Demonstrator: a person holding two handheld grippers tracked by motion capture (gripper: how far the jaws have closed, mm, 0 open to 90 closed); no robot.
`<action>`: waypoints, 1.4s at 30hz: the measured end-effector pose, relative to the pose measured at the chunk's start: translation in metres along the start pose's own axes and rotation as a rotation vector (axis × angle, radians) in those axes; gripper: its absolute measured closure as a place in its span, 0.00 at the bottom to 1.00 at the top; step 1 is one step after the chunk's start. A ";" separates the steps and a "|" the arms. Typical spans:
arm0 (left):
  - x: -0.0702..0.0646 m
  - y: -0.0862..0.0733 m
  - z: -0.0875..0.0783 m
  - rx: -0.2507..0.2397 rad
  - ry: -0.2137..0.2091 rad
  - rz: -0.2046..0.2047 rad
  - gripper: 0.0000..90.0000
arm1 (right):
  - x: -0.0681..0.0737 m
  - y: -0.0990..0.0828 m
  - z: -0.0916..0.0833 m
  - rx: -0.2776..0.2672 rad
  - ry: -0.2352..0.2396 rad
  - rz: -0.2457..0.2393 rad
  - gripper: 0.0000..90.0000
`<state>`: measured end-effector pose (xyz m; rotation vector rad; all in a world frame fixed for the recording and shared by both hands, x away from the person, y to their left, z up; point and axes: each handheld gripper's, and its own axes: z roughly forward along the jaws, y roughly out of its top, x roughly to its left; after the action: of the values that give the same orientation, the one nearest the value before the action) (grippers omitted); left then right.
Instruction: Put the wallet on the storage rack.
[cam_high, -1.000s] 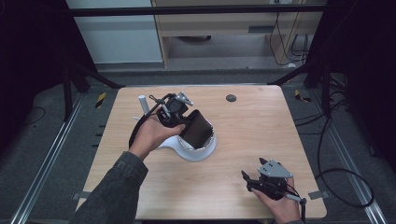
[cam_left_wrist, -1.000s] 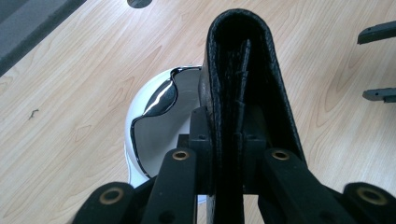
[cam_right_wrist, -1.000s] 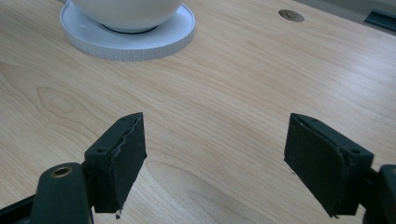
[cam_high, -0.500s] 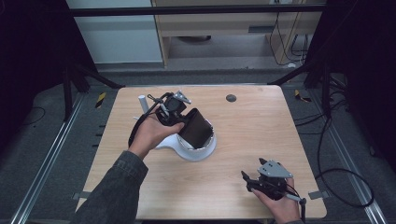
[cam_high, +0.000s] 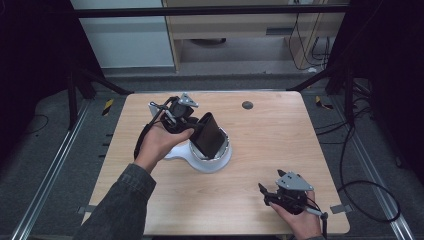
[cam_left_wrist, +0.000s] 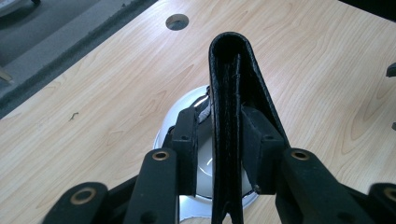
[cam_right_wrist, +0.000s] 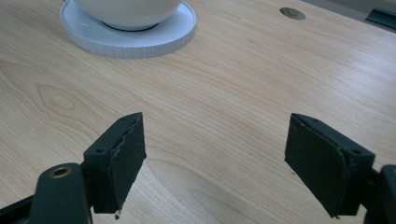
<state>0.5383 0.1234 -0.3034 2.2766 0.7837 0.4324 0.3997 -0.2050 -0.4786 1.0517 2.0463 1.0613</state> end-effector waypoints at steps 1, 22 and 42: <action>0.000 -0.001 -0.002 -0.006 0.010 0.002 0.75 | 0.000 0.000 0.000 0.000 0.000 0.000 0.23; -0.008 -0.011 -0.044 -0.164 0.060 -0.005 0.55 | 0.000 -0.001 0.000 0.008 0.001 -0.007 0.22; -0.045 -0.066 -0.067 -0.247 0.007 0.020 0.10 | 0.002 -0.003 0.002 0.029 0.004 -0.012 0.20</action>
<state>0.4432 0.1664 -0.3053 2.0552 0.6726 0.5172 0.3986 -0.2034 -0.4823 1.0513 2.0746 1.0306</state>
